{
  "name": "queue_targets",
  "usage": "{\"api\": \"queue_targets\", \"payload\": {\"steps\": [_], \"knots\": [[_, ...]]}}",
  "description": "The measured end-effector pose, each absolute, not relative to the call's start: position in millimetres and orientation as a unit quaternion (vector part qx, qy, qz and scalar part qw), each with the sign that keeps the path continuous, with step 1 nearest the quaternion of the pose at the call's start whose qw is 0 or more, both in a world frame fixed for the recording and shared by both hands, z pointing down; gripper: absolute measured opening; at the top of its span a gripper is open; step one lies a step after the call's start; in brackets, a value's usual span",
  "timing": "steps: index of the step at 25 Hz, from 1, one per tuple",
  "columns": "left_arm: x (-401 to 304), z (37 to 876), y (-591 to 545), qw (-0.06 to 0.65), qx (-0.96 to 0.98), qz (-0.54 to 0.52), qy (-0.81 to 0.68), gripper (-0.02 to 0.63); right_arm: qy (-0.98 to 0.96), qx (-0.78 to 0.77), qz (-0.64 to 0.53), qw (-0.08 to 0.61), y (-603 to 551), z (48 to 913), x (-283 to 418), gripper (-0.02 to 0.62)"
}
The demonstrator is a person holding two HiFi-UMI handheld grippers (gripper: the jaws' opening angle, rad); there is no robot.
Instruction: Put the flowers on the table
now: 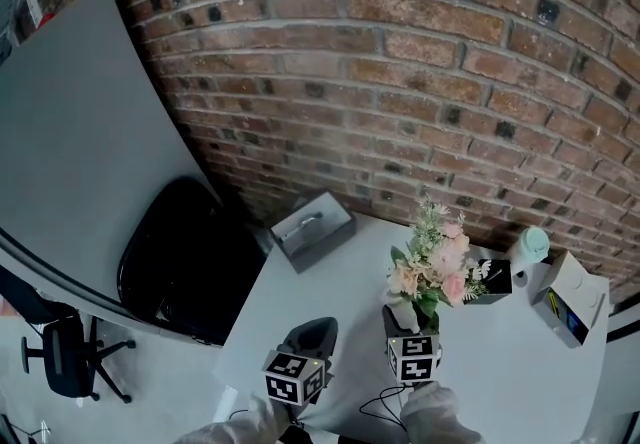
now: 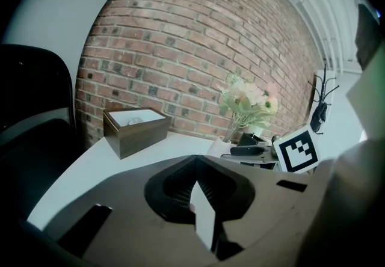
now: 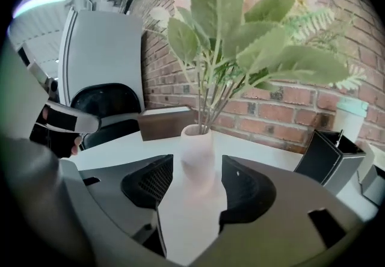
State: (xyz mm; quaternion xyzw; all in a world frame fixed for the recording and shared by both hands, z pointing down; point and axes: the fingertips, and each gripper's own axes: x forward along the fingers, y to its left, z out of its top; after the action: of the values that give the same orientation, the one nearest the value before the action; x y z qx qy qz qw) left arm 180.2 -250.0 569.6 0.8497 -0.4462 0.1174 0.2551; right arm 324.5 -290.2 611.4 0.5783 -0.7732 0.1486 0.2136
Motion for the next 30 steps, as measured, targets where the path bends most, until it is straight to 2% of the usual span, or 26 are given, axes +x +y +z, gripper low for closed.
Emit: {"api": "queue_targets", "payload": {"steps": [22, 30], "knots": [[150.0, 518.9, -160.5, 0.240, 0.910, 0.071, -0.332, 0.006, -0.714, 0.671, 0.109, 0.167, -161.1, 513.0, 268.8, 0.247], [126.7, 517.3, -120.1, 0.237, 0.927, 0.069, -0.284, 0.006, -0.673, 0.721, 0.117, 0.111, -90.5, 493.0, 239.4, 0.240]]}}
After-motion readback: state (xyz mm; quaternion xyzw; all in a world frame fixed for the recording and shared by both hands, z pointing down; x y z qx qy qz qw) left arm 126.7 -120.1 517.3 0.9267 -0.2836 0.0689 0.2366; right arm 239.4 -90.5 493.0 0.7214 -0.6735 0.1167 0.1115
